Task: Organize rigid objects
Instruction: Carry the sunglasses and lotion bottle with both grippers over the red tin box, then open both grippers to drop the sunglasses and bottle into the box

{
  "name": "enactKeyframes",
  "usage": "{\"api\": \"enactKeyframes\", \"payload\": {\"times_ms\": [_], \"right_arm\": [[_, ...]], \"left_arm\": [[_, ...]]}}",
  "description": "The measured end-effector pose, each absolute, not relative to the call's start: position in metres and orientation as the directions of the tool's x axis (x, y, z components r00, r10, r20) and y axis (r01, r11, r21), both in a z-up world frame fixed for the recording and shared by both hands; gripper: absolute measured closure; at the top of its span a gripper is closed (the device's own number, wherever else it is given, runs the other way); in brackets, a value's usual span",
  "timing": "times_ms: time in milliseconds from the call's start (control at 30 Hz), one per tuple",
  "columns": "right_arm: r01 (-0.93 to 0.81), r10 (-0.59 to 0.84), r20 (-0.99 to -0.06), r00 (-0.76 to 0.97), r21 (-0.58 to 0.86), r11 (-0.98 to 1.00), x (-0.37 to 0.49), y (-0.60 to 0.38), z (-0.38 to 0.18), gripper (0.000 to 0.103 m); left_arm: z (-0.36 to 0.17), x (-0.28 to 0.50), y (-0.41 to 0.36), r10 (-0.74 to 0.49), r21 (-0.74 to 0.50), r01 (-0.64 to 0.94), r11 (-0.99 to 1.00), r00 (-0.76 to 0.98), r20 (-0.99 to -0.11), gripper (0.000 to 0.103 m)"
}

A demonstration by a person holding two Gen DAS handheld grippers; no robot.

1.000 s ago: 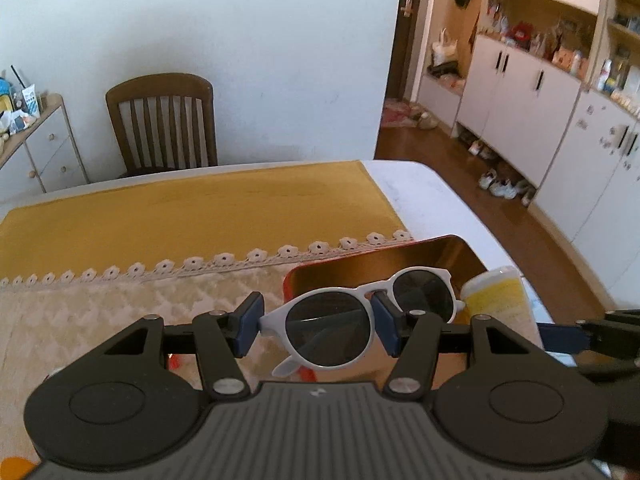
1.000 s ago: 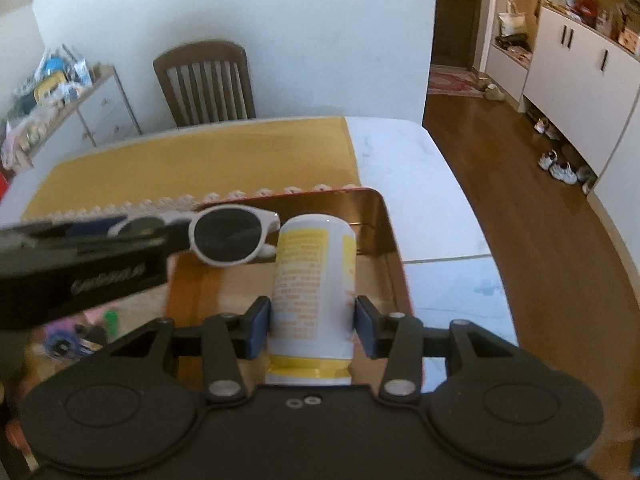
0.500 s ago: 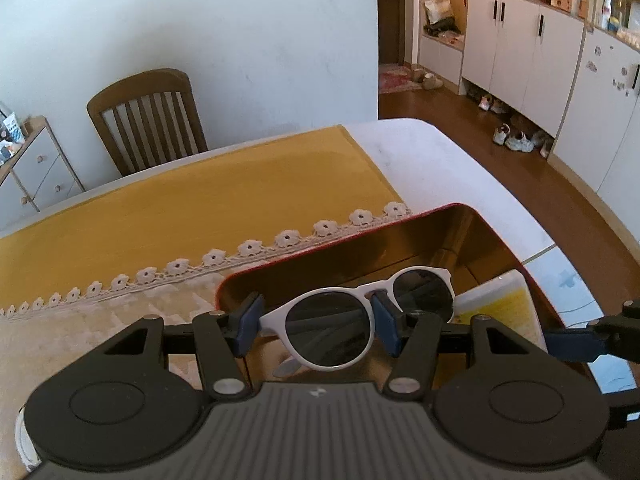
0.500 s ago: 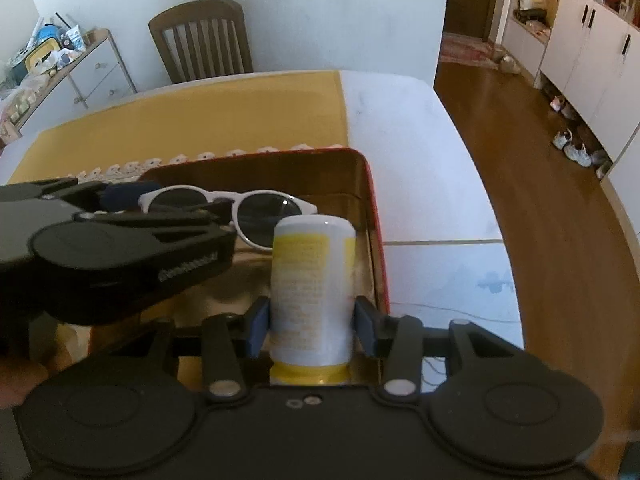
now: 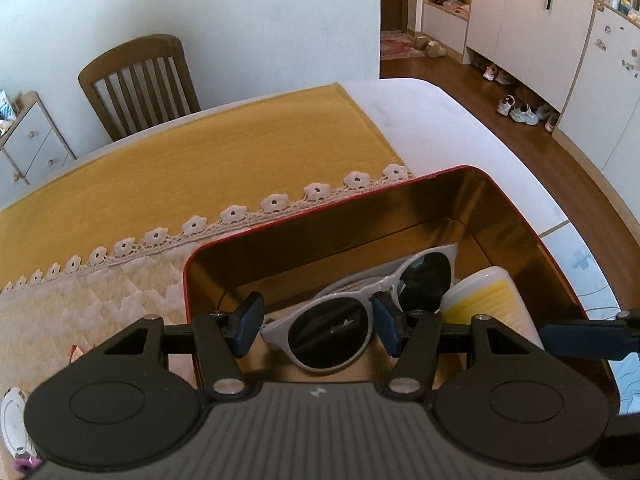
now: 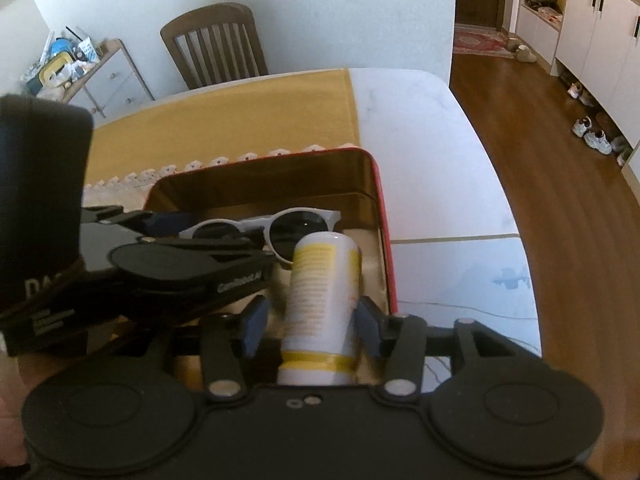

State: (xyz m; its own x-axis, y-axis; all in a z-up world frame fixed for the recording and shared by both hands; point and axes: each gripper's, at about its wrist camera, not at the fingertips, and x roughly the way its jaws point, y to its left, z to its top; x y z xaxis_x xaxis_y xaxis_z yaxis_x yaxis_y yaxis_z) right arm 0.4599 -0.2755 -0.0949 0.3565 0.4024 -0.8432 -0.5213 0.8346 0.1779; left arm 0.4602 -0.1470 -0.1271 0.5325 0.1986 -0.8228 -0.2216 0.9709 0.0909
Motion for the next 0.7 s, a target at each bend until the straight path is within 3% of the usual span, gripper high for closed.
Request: {"api": "enactKeyframes", "payload": {"times_ms": [133,700], "right_arm": [[-0.519,0.413,-0.834,0.366,0.186,0.835,0.457,-0.28,-0.089,0.045],[-0.545,0.456,-0.78,0.428,0.18,0.819,0.416,-0.295,-0.048,0.033]], "left_arm": [[-0.121,0.457,-0.145,0.21,0.085,-0.251,0.964,0.529,-0.822,0.036],[-0.067,0.393,-0.133,0.148,-0.035,-0.266,0.963,0.637,-0.756,0.036]]}}
